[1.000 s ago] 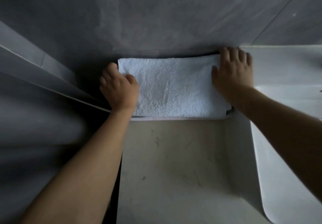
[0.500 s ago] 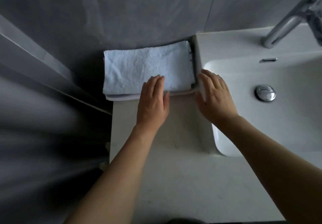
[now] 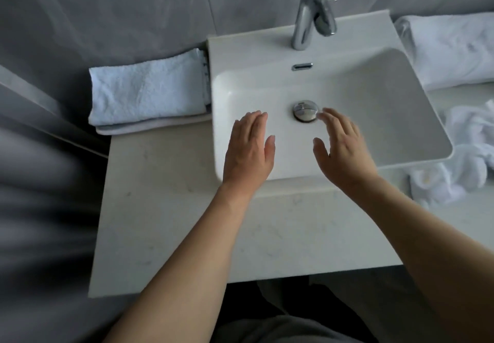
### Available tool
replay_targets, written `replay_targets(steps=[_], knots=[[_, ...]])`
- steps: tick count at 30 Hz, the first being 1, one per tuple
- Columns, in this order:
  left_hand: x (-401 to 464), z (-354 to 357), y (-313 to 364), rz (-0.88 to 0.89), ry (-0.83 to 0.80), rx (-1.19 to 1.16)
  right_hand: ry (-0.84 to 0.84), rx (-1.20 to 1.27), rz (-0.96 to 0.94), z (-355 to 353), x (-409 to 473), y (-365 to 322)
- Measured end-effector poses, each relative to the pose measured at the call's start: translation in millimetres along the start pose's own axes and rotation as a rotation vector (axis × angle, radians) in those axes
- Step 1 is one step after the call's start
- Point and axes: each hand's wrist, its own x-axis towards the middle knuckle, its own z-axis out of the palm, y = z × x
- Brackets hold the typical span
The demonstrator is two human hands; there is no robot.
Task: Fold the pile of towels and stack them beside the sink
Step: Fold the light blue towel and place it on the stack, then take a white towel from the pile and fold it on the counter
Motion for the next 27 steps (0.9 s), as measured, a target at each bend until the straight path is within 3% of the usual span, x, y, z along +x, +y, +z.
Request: replay_targets(steps=[12,21,27], knots=[[18.8,56.2,99.9,0.071,-0.054,-0.027,0.09,-0.039,0.031,-61.5,-21.3,98.2],[28.2,143.0,220.5,0.105,-0.016,-0.071,0.177,-0.031,0.12,-127.0,-23.2,251.4],[38.7,206.0,308.8,0.108,-0.075,-0.179,0.108,-0.034,0.266,-148.3,-26.1,345.4]])
